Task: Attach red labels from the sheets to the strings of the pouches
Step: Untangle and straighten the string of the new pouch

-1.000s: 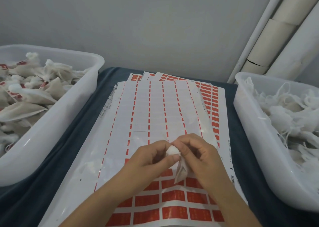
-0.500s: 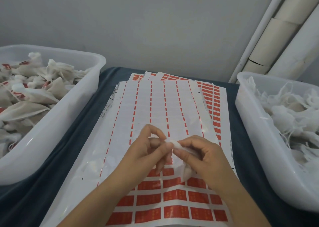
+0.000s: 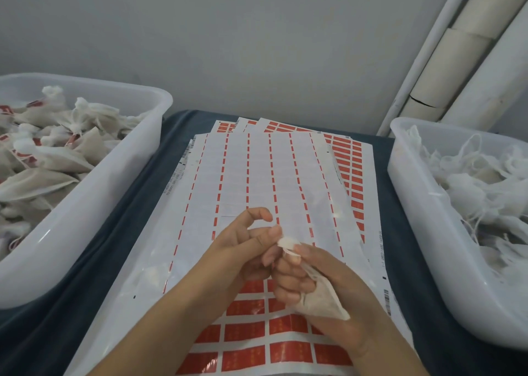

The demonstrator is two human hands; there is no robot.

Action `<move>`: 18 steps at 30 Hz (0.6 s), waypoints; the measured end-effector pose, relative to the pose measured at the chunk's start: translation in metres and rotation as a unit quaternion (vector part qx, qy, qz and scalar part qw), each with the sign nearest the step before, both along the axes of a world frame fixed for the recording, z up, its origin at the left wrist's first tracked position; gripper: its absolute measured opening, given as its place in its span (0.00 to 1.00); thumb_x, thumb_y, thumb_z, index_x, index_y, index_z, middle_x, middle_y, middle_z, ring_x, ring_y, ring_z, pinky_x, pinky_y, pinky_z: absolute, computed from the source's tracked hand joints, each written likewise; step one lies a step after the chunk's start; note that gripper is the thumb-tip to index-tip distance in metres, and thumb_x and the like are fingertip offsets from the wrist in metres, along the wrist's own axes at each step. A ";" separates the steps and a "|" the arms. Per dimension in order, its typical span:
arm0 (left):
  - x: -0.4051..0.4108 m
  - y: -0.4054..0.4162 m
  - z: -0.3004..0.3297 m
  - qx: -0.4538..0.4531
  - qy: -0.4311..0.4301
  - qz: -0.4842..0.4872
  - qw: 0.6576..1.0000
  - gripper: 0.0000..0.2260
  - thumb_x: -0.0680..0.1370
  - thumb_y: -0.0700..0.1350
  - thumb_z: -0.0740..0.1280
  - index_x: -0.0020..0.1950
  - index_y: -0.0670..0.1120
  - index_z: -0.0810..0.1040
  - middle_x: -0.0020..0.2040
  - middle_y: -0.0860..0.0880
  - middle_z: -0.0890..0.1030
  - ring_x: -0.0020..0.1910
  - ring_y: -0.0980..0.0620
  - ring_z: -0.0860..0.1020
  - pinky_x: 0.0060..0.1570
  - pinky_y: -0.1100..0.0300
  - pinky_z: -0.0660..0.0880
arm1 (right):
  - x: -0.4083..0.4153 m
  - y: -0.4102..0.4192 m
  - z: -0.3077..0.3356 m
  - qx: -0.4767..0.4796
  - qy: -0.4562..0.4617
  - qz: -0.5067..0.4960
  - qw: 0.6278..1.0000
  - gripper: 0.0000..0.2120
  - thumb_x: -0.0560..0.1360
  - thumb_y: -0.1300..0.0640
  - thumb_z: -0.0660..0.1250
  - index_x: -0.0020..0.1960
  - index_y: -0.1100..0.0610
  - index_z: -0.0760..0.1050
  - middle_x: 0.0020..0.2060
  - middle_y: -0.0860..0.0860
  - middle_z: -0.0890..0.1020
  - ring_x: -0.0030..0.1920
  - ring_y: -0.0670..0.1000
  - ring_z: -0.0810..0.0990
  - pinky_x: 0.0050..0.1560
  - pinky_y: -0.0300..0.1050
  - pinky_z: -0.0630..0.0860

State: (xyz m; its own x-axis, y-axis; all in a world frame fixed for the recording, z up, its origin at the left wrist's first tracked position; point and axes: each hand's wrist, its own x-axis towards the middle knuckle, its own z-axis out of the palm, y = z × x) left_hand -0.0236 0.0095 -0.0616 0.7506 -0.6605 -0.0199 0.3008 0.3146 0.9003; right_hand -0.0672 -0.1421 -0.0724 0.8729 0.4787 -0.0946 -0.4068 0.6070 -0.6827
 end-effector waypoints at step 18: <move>0.000 0.002 0.000 -0.053 0.157 -0.061 0.984 0.13 0.65 0.43 0.72 0.49 0.47 0.79 0.29 0.49 0.72 0.27 0.56 0.70 0.26 0.66 0.68 | -0.004 -0.008 0.002 -0.023 -0.026 0.052 0.998 0.15 0.73 0.54 0.68 0.52 0.65 0.73 0.31 0.48 0.73 0.29 0.42 0.72 0.35 0.35 0.73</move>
